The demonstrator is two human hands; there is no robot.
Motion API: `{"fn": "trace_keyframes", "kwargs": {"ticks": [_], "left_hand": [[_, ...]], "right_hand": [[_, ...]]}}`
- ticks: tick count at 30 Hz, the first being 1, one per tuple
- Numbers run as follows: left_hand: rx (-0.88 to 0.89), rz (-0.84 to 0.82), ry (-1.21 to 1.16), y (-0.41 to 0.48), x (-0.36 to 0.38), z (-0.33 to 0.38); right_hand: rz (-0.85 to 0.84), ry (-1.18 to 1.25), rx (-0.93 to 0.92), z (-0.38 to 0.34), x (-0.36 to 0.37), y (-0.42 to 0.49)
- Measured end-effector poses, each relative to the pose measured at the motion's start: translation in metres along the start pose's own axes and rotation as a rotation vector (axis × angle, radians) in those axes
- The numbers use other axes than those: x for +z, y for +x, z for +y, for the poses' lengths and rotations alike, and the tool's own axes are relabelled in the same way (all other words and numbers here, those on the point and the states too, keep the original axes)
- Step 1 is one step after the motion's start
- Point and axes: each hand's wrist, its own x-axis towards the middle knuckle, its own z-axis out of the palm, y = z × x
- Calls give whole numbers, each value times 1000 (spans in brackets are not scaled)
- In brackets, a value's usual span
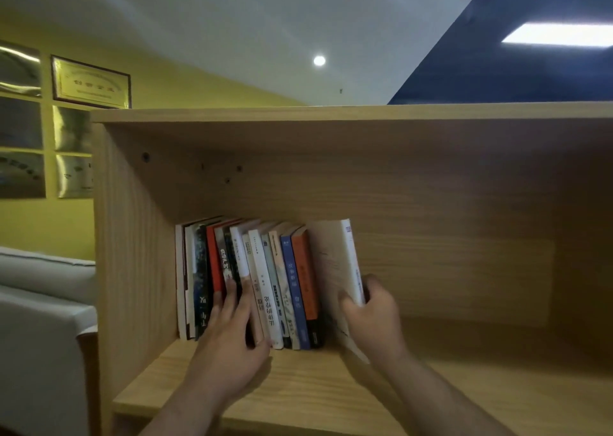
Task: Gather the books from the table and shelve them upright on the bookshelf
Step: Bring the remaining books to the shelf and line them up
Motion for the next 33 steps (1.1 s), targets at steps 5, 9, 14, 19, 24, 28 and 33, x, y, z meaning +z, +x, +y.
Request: {"fn": "trace_keyframes", "kwargs": {"ticks": [5, 9, 14, 19, 24, 28, 33], "left_hand": [[-32, -15, -33, -1, 0, 3], [-21, -5, -39, -1, 1, 2], [-5, 15, -56, 0, 4, -1], [-5, 17, -73, 0, 3, 0], [16, 71, -201, -6, -2, 4], [19, 252, -319, -5, -27, 9], [-27, 377, -99, 47, -86, 2]], "right_hand": [[-196, 73, 94, 8, 18, 3], [-353, 111, 192, 8, 17, 7], [-418, 189, 249, 15, 26, 12], [-437, 211, 196, 22, 32, 16], [-412, 184, 163, 36, 40, 15], [-421, 217, 183, 38, 38, 16], [-419, 213, 188, 40, 38, 19]]}}
